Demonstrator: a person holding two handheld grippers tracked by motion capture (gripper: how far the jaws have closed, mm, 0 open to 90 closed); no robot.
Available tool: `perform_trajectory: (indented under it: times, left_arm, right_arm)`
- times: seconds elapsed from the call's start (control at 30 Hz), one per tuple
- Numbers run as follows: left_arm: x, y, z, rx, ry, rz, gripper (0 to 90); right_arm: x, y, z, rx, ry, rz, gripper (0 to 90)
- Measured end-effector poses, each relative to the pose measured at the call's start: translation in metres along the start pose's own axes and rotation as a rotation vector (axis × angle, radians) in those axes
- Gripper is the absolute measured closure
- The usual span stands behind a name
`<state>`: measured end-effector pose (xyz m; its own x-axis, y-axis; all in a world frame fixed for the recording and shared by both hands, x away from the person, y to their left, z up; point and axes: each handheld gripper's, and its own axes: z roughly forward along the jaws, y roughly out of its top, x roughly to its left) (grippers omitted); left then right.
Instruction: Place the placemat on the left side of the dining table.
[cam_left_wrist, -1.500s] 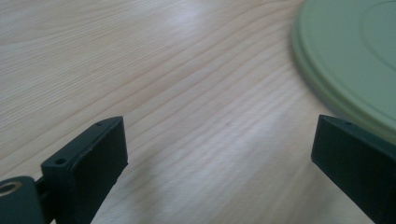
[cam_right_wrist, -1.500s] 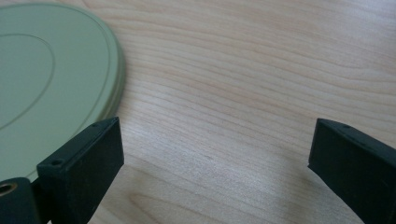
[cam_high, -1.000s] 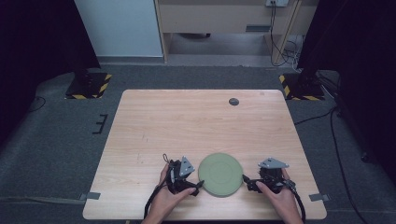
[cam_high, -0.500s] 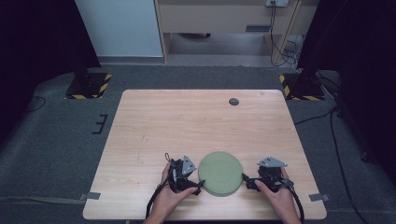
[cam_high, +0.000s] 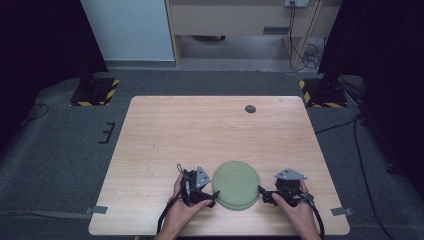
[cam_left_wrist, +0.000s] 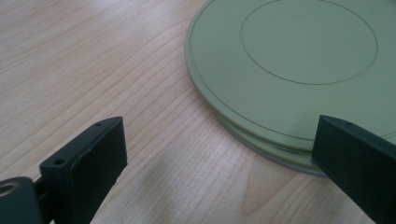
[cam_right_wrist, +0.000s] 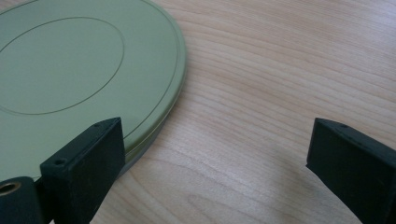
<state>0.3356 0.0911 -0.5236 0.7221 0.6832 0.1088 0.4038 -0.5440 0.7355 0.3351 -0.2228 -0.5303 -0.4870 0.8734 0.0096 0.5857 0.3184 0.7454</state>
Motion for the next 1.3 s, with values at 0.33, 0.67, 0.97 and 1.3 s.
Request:
perform_trajectory:
  times: [0.33, 0.67, 0.97, 1.3]
  left_arm:
    - [0.0033, 0.0020, 0.0025, 0.005, 0.003, -0.016, 2.1]
    - [0.0017, 0.0037, 0.0026, 0.012, 0.019, -0.009, 3.3]
    - [0.0023, 0.0043, 0.0034, 0.008, 0.018, -0.007, 3.8]
    - [0.0024, 0.0046, 0.0043, 0.006, 0.022, -0.002, 3.5]
  right_arm:
    - [-0.0017, 0.0018, 0.0038, -0.006, -0.019, 0.013, 2.8]
    - [0.0006, 0.0013, 0.0032, -0.002, -0.013, 0.014, 3.2]
    - [-0.0006, 0.0031, 0.0067, -0.012, -0.029, 0.023, 4.5]
    - [0.0002, 0.0038, 0.0080, -0.011, -0.031, 0.025, 3.3]
